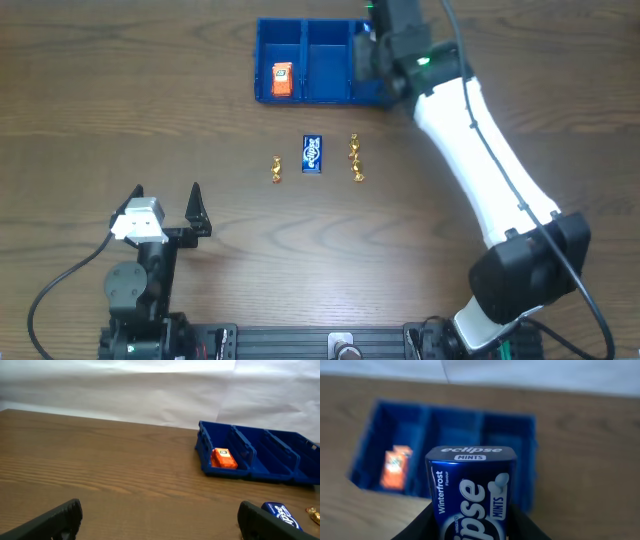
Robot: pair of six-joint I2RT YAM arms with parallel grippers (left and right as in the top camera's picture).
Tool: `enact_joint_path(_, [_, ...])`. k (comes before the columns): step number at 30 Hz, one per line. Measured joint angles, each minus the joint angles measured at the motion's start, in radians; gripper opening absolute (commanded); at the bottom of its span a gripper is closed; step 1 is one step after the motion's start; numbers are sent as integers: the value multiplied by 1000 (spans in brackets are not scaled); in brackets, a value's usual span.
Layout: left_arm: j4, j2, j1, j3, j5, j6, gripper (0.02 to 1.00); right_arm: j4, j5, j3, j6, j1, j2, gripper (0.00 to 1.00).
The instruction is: Sort Candies Into Trays
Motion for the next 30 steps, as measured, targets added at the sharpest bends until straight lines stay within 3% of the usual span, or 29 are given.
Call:
enact_joint_path(5, [0,0,0,0,0,0,998,119,114,0,43,109,27,36])
enact_joint_path(9, [0,0,0,0,0,0,998,192,156,0,55,136,117,36])
enact_joint_path(16, [0,0,0,0,0,0,998,254,171,0,78,135,299,36])
enact_joint_path(25, [0,0,0,0,0,0,996,310,172,0,94,128,320,38])
enact_joint_path(28, [0,0,0,0,0,0,998,313,174,0,101,119,320,102])
enact_joint_path(30, [0,0,0,0,0,0,998,316,175,0,104,114,320,198])
